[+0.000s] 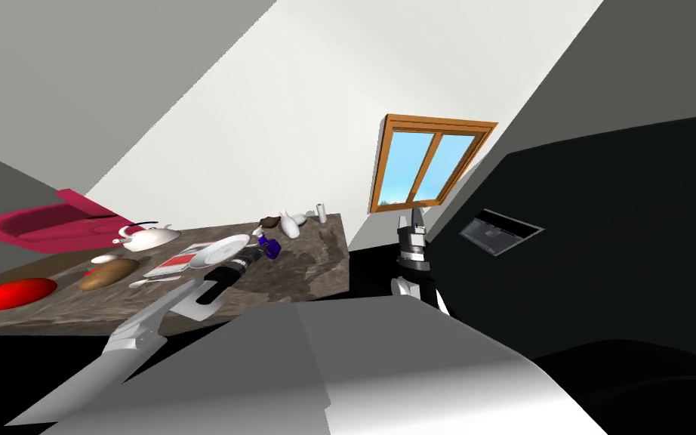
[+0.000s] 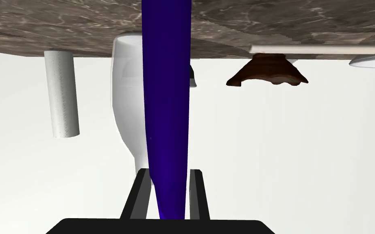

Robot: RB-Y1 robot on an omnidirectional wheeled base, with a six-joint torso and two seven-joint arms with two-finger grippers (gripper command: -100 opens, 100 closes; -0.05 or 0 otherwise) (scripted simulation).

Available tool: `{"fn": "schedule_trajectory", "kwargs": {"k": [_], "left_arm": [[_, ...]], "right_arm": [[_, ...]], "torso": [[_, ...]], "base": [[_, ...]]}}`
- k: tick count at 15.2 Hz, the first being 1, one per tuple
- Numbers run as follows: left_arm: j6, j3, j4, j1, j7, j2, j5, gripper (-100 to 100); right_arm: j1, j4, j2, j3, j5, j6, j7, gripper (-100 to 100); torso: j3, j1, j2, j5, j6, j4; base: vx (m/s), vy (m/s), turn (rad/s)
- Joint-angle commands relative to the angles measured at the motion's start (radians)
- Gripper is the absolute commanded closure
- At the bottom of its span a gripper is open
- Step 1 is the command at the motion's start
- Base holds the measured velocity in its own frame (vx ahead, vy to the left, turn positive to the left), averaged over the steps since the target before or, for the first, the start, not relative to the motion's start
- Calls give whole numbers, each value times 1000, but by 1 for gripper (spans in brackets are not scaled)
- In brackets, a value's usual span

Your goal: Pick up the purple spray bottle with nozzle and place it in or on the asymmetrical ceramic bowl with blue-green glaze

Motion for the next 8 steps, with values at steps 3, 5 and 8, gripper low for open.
{"fn": "schedule_trajectory", "kwargs": {"k": [3,5,8], "left_arm": [[45,32,77,-17,13,57,29,100],[64,39,102,-25,18,77,39,100],[102,54,150,-41,30,118,59,100]], "right_arm": [[0,0,0,0,0,0,0,0],[0,0,0,0,0,0,0,0],[0,0,0,0,0,0,0,0]], "torso": [[0,-1,0,0,-1,0],[0,-1,0,-1,-1,0],[0,-3,-2,-2,-2,0]], "base": [[-153,122,-326],[-134,128,-307],[-144,96,-271]]}}
